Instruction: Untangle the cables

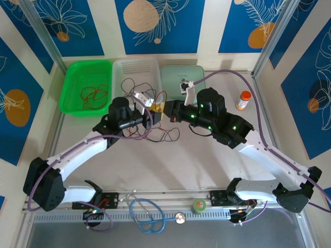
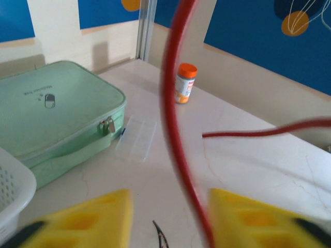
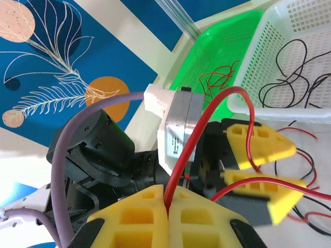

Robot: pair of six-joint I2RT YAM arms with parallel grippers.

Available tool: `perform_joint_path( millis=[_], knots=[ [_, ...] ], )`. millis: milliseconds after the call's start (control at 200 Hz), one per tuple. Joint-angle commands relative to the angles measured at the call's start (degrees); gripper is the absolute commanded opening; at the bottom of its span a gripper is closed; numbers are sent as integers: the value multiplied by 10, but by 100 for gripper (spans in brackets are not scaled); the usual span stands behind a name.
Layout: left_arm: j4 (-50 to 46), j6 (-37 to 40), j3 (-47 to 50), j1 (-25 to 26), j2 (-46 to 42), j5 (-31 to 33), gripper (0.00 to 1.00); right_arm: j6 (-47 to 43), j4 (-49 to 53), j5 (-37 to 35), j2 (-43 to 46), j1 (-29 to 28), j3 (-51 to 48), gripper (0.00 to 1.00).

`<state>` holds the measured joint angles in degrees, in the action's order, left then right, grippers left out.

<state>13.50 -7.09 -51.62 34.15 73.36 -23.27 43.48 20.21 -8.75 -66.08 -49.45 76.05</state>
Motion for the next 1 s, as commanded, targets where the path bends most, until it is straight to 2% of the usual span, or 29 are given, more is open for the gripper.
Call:
perform_joint_path(
  millis=[0, 30, 230, 535, 610, 725, 780, 870, 995],
  knots=[
    [32, -9, -30, 3, -2, -21, 7, -1, -5, -6, 11, -3, -5, 0],
    [28, -9, -32, 3, -5, -20, 0, -2, -3, -9, 12, -3, -6, 0],
    [-38, -18, -59, 3, -47, -4, 0, 8, 1, -33, 9, 8, -34, 0],
    [-147, -51, -120, 3, -86, 12, 0, 14, -7, -68, -20, 62, -109, 0],
    [-160, -58, -128, 3, -89, 22, 0, 5, -12, -75, -23, 74, -126, 10],
    [-172, -70, -139, 3, -91, 48, 0, -14, -15, -84, -20, 87, -158, 39],
    [-177, -76, -143, 3, -91, 57, 0, -11, -12, -82, -14, 94, -177, 50],
    [-182, -82, -151, 2, -91, 65, 0, 10, -18, -67, 1, 107, -216, 62],
    [-188, -85, -163, 3, -94, 73, 0, 51, -48, -32, 19, 118, -274, 68]
  ],
)
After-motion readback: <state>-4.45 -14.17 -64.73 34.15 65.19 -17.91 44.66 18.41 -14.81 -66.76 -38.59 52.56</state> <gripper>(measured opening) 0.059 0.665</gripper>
